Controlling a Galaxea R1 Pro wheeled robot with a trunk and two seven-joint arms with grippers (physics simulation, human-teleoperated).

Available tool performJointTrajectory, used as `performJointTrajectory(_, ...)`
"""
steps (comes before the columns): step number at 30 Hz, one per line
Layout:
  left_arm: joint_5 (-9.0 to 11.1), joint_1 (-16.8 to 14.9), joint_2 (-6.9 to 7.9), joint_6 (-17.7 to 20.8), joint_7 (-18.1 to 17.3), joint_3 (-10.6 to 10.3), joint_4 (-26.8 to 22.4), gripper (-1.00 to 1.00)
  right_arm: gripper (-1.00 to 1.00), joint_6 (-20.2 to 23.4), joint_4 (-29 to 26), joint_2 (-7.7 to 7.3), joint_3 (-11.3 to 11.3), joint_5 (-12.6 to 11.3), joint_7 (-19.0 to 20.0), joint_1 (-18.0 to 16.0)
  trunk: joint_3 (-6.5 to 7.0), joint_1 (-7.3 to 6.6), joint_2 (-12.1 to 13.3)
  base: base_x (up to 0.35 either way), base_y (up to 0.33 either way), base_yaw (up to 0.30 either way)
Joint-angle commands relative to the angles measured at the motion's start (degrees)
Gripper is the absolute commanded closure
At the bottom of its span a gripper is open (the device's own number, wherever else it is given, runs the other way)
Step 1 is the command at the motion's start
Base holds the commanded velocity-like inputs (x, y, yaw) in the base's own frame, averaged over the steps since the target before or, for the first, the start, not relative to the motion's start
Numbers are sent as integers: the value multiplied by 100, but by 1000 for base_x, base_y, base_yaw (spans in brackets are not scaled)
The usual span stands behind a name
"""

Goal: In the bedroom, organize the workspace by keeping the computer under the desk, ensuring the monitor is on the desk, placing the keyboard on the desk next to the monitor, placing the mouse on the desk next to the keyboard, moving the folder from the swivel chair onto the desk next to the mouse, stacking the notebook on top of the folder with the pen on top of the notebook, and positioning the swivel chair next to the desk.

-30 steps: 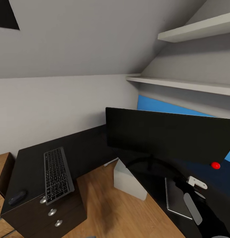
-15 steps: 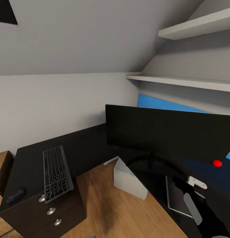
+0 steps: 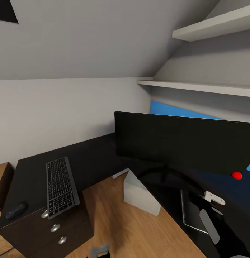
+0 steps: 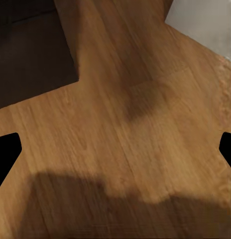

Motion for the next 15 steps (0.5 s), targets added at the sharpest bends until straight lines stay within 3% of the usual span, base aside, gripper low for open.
performJointTrajectory(1, 74, -4, -1, -24, 47, -38, -240, -100, -100, 24, -10, -2, 6, -14, -33, -2, -7, 0, -4, 0, 0, 0)
performJointTrajectory(5, 76, -4, -27, 153, 62, -36, -776, -100, -100, 25, -6, 3, 8, 106, -40, -2, -7, 0, -4, 0, 0, 0)
performJointTrajectory(15, 122, -4, -70, 2118, 187, -5, -2598, -100, -100, 25, -4, 8, 12, 243, -46, -2, -7, 0, -4, 0, 0, 0)
